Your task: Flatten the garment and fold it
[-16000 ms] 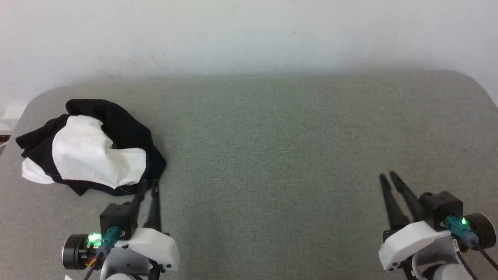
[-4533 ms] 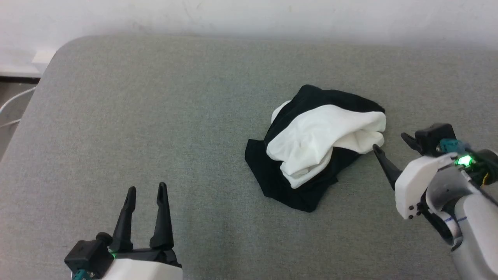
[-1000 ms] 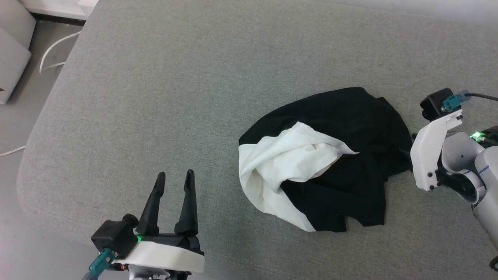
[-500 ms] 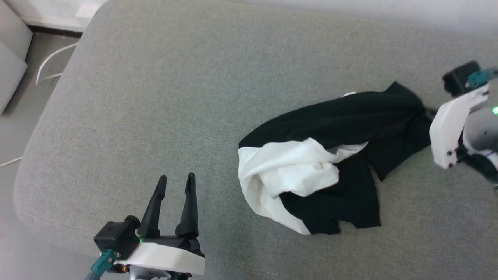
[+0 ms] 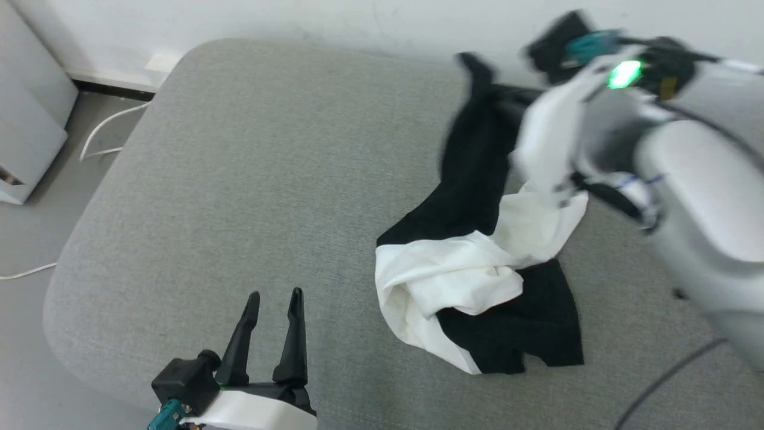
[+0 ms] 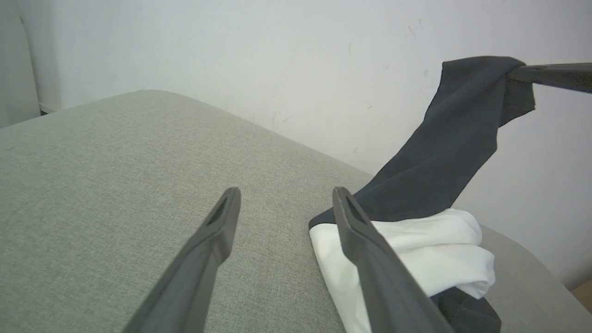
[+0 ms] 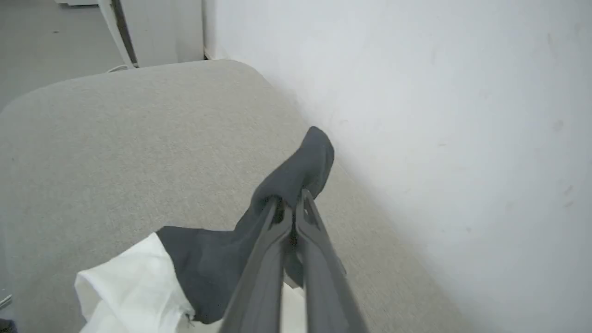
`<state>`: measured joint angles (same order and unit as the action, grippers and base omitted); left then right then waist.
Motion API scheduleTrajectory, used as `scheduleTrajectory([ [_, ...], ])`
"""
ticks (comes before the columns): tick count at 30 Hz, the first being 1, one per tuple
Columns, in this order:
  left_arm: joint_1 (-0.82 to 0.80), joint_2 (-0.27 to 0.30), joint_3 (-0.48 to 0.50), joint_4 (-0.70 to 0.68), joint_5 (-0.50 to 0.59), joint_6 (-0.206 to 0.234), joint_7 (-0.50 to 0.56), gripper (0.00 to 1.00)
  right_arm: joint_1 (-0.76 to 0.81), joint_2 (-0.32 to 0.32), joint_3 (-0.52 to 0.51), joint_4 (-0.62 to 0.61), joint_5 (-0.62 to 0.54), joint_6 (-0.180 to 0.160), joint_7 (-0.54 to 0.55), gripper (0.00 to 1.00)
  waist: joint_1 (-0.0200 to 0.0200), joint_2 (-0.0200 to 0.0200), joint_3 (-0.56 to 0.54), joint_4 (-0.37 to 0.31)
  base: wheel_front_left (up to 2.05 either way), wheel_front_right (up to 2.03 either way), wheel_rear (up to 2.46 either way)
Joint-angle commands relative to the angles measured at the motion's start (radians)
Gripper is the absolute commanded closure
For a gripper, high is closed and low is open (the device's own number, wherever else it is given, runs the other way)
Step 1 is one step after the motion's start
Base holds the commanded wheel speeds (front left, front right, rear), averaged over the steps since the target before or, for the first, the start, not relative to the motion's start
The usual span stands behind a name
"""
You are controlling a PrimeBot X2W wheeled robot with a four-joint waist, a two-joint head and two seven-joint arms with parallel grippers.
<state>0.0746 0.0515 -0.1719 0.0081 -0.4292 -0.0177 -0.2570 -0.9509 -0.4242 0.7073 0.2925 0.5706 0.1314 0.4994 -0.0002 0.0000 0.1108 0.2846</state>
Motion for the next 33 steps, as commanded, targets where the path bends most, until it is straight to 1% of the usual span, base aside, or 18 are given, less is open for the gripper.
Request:
scheduleTrajectory([
  [1, 0.010, -0.001, -0.001, 0.002, 0.007, -0.002, -0.005, 0.00, -0.017, 0.034, 0.029, 0.011, 0.010, -0.001, -0.008, 1.00, 0.0002, 0.0000, -0.012, 0.021, 0.00, 0.00, 0.00],
  [5, 0.012, -0.001, -0.013, 0.004, 0.004, -0.005, -0.005, 0.00, -0.059, 0.159, 0.174, 0.077, 0.052, -0.001, -0.025, 1.00, 0.0002, 0.0000, -0.005, 0.052, 0.00, 0.00, 0.00],
  [9, 0.006, -0.001, -0.029, 0.007, -0.004, -0.004, -0.005, 0.00, -0.058, 0.253, 0.302, 0.181, 0.109, -0.001, -0.051, 1.00, 0.0002, 0.0000, 0.013, 0.088, 0.00, 0.00, 0.00],
  [12, -0.003, -0.001, -0.044, 0.009, -0.011, -0.005, -0.005, 0.00, -0.043, 0.291, 0.368, 0.278, 0.146, -0.001, -0.065, 1.00, 0.0002, 0.0000, 0.032, 0.118, 0.00, 0.00, 0.00],
  [16, -0.020, -0.001, -0.067, 0.016, -0.023, -0.004, -0.005, 0.00, -0.028, 0.303, 0.431, 0.401, 0.172, -0.001, -0.078, 1.00, 0.0002, 0.0000, 0.055, 0.161, 0.00, 0.00, 0.00],
  [17, -0.024, -0.001, -0.071, 0.017, -0.027, -0.002, -0.005, 0.00, -0.028, 0.303, 0.444, 0.429, 0.174, -0.001, -0.079, 0.88, 0.0002, 0.0000, 0.060, 0.169, 0.00, 0.00, 0.00],
  [18, -0.028, -0.001, -0.074, 0.019, -0.032, 0.000, -0.005, 0.00, -0.027, 0.304, 0.455, 0.453, 0.179, -0.001, -0.079, 0.61, 0.0002, 0.0000, 0.063, 0.176, 0.00, 0.00, 0.00],
  [19, -0.030, -0.001, -0.077, 0.020, -0.035, 0.002, -0.005, 0.00, -0.029, 0.305, 0.461, 0.473, 0.187, -0.001, -0.081, 0.25, 0.0002, 0.0000, 0.065, 0.180, 0.00, 0.00, 0.00],
  [20, -0.032, -0.001, -0.078, 0.021, -0.038, 0.004, -0.005, 0.00, -0.034, 0.308, 0.468, 0.486, 0.193, -0.001, -0.089, 0.00, 0.0002, 0.0000, 0.066, 0.182, 0.00, 0.00, 0.00],
  [24, -0.027, -0.001, -0.072, 0.023, -0.042, 0.012, -0.005, 0.00, -0.069, 0.317, 0.492, 0.491, 0.244, -0.001, -0.094, 0.00, 0.0002, 0.0000, 0.060, 0.167, 0.00, 0.00, 0.00],
  [28, -0.019, -0.001, -0.061, 0.025, -0.032, 0.014, -0.005, 0.00, -0.113, 0.319, 0.508, 0.443, 0.328, -0.001, -0.057, 0.00, 0.0002, 0.0000, 0.038, 0.132, 0.00, 0.00, 0.00],
  [30, -0.018, -0.001, -0.055, 0.023, -0.024, 0.013, -0.005, 0.00, -0.138, 0.309, 0.507, 0.409, 0.372, -0.001, -0.041, 0.00, 0.0002, 0.0000, 0.029, 0.112, 0.00, 0.00, 0.00],
  [33, -0.017, -0.001, -0.045, 0.018, -0.011, 0.009, -0.005, 0.00, -0.167, 0.270, 0.492, 0.349, 0.420, -0.001, -0.056, 0.00, 0.0002, 0.0000, 0.014, 0.082, 0.00, 0.00, 0.00],
])
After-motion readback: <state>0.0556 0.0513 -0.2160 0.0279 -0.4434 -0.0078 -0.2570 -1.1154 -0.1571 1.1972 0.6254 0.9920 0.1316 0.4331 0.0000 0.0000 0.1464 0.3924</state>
